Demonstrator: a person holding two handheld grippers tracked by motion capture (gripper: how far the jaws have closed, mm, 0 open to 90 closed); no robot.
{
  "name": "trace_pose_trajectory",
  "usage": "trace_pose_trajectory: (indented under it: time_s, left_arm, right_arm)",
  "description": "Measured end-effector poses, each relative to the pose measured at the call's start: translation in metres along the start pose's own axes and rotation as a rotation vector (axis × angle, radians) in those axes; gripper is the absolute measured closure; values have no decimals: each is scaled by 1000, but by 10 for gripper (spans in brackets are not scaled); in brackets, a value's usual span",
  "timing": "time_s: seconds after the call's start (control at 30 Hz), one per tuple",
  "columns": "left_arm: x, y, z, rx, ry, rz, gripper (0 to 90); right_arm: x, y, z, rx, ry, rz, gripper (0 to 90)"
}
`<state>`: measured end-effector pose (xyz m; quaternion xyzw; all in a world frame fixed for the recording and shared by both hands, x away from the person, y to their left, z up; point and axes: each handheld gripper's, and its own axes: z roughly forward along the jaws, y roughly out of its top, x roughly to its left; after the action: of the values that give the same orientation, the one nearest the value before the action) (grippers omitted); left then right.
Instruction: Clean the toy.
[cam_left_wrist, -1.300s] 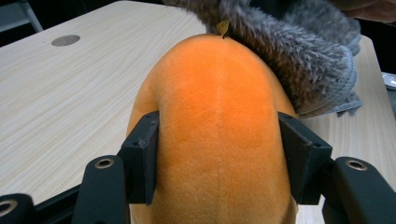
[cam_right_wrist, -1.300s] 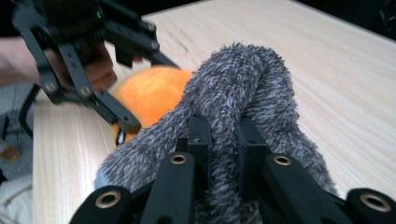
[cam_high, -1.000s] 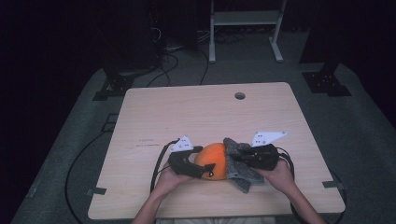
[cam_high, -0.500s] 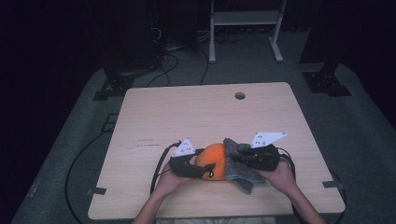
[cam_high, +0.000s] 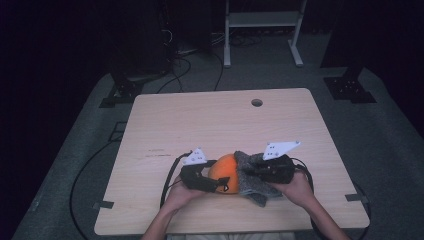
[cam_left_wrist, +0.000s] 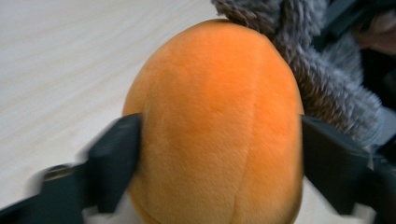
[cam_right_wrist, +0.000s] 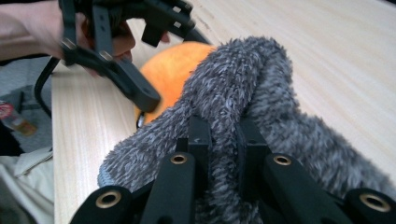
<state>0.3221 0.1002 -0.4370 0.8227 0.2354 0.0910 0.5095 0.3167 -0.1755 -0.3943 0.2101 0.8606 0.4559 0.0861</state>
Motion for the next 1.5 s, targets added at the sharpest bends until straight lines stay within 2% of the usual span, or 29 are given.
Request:
trace_pose_trajectory:
  time_s: [0.03,0.1,0.13,0.2,0.23,0.3,0.37,0.4,0.43,0.5,0.53,0.57,0.63,0.7,0.73,0.83,0.93,0.97,1.0,1.07,1.13,1.17,1.23,1.27,1.3,1.33,1.4,1.43,1.5]
  left_arm:
    - [-2,2,-1,-12,14,35,351]
    - [-10,6,-4,-30,64,131,389]
    - [-12,7,-4,-27,78,152,391]
    - [-11,5,-4,-11,70,139,365]
    - [-8,3,-3,-13,69,108,309]
    - [-1,-1,0,-19,39,12,158]
    - [3,-3,0,-21,25,-34,136]
    - [2,-3,0,-24,27,-19,187]
    - [-1,-2,0,-25,51,16,253]
    - [-8,-1,0,-38,55,81,351]
    - [-11,0,0,-28,58,125,377]
    - [-14,0,0,-21,61,148,392]
    - [-14,-1,-1,-10,59,159,403]
    - [-9,-3,-4,-10,48,134,404]
    - [-8,-5,-4,-17,40,127,404]
    - [-9,-4,-4,-21,33,150,404]
    - [-12,-2,-2,-23,28,188,396]
    - [-12,-2,-2,-26,35,179,370]
    - [-11,-2,-2,-31,45,145,315]
    - [-4,-2,1,-17,31,41,163]
    - [2,-4,4,-10,-6,-43,117]
    - [2,-4,4,-20,-11,-49,151]
    - [-4,-2,1,-41,21,39,293]
    - [-8,1,0,-45,27,77,343]
    - [-11,3,0,-42,34,112,367]
    - [-14,5,0,-38,46,135,374]
    - [-13,5,-1,-19,42,125,360]
    - [-11,3,-2,-23,35,101,323]
    - [-4,0,0,-18,17,11,182]
  right_arm:
    - [1,6,-1,-14,-4,-10,788]
    - [5,15,-3,-26,-9,-30,788]
    - [6,19,-3,-26,-18,-45,788]
    - [6,20,1,-8,-24,-52,788]
    - [5,16,4,9,-28,-57,789]
    - [2,5,8,38,-41,-51,790]
    - [-3,-4,6,31,-29,-14,790]
    - [-3,-5,5,30,-31,-9,790]
    - [-2,-2,4,31,-36,-16,789]
    - [6,8,1,15,-39,-51,789]
    - [11,14,1,8,-34,-67,790]
    - [14,20,1,6,-35,-88,789]
    - [16,26,2,12,-39,-107,790]
    - [13,23,5,23,-46,-102,792]
    - [10,18,5,37,-51,-93,793]
    - [-2,4,-4,46,-51,-30,793]
    - [-10,4,-16,-1,-67,2,793]
    - [-13,5,-15,-6,-64,17,793]
    - [-15,5,-12,6,-66,20,793]
    - [-17,-1,-4,32,-66,23,793]
    - [-17,-6,-4,36,-58,37,793]
    - [-17,-6,-6,37,-56,44,793]
    - [-11,-1,-11,28,-68,17,793]
    - [-8,4,-13,3,-56,4,793]
    - [-4,10,-14,-27,-32,-4,793]
    - [0,16,-13,-33,-28,-29,793]
    - [5,24,-6,8,-51,-67,793]
    - [4,24,-4,18,-47,-69,793]
    - [1,17,-3,45,-60,-66,794]
